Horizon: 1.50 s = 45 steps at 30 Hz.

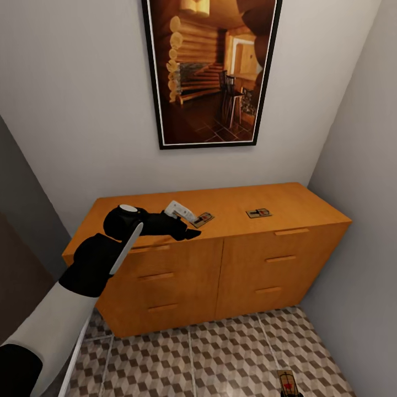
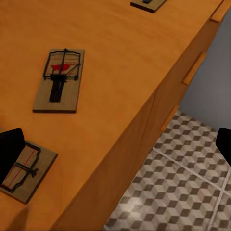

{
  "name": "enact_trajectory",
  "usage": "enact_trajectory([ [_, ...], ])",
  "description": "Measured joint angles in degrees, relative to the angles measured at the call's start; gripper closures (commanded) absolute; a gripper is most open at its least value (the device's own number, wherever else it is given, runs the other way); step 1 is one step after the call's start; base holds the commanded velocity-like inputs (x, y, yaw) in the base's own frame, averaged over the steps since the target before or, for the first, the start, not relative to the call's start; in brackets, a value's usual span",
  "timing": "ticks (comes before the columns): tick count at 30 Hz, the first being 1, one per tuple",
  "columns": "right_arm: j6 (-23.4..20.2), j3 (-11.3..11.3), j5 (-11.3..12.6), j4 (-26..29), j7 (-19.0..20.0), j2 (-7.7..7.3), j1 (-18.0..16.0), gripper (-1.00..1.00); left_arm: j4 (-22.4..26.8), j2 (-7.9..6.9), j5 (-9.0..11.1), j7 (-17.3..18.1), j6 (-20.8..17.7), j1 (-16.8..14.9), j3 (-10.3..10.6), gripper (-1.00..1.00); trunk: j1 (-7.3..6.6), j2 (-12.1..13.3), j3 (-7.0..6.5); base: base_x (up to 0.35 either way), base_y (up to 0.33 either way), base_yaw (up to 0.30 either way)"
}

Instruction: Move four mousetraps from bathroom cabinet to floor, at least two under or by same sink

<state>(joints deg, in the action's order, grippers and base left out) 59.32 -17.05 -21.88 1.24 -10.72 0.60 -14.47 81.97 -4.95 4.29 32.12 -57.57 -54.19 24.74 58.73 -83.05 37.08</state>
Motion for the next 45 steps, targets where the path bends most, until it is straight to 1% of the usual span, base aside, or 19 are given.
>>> enact_trajectory([
  [7,0.00,0.00,0.00,0.00,0.00,0.00,0.00,1.00,0.09,-0.31,0.02,0.15,-0.05,-0.01,-0.05,-1.00,0.00,0.00,0.00,0.000,0.000,0.000],
  [13,0.00,0.00,0.00,0.00,0.00,0.00,0.00,1.00,1.38,-0.60,0.00,0.17,-0.11,-0.01,-0.20,-1.00,0.00,0.00,0.00,0.000,0.000,0.000],
  [17,0.00,0.00,0.00,0.00,0.00,0.00,0.00,1.00,3.24,-2.09,-0.04,0.18,-0.23,0.01,-0.43,-1.00,0.00,0.00,0.00,0.000,0.000,0.000],
  [18,0.00,0.00,0.00,0.00,0.00,0.00,0.00,1.00,3.71,-2.77,-0.02,0.18,-0.30,0.01,-0.47,-1.00,0.00,0.00,0.00,0.000,0.000,0.000],
  [22,0.00,0.00,0.00,0.00,0.00,0.00,0.00,1.00,4.12,-4.02,0.04,0.19,-0.42,0.02,-0.46,-1.00,0.00,0.00,0.00,0.000,0.000,0.000],
  [26,0.00,0.00,0.00,0.00,0.00,0.01,0.00,1.00,4.14,-4.84,0.10,0.19,-0.47,0.00,-0.40,-1.00,0.00,0.00,0.00,0.000,0.000,0.000],
  [30,0.00,0.00,0.00,0.00,0.00,0.00,0.00,1.00,4.06,-5.20,0.14,0.19,-0.45,0.02,-0.32,-1.00,0.00,0.00,0.00,0.000,0.000,0.000],
  [36,0.00,0.05,-0.01,0.00,0.00,0.06,0.00,1.00,3.96,-5.34,0.17,0.20,-0.43,0.01,-0.17,-1.00,0.00,0.00,0.00,0.012,0.000,0.000],
  [45,0.00,0.02,0.01,0.00,0.00,0.03,0.00,1.00,3.58,-5.32,0.18,0.20,-0.41,-0.02,0.03,-1.00,-0.02,0.00,0.29,0.173,0.000,0.000],
])
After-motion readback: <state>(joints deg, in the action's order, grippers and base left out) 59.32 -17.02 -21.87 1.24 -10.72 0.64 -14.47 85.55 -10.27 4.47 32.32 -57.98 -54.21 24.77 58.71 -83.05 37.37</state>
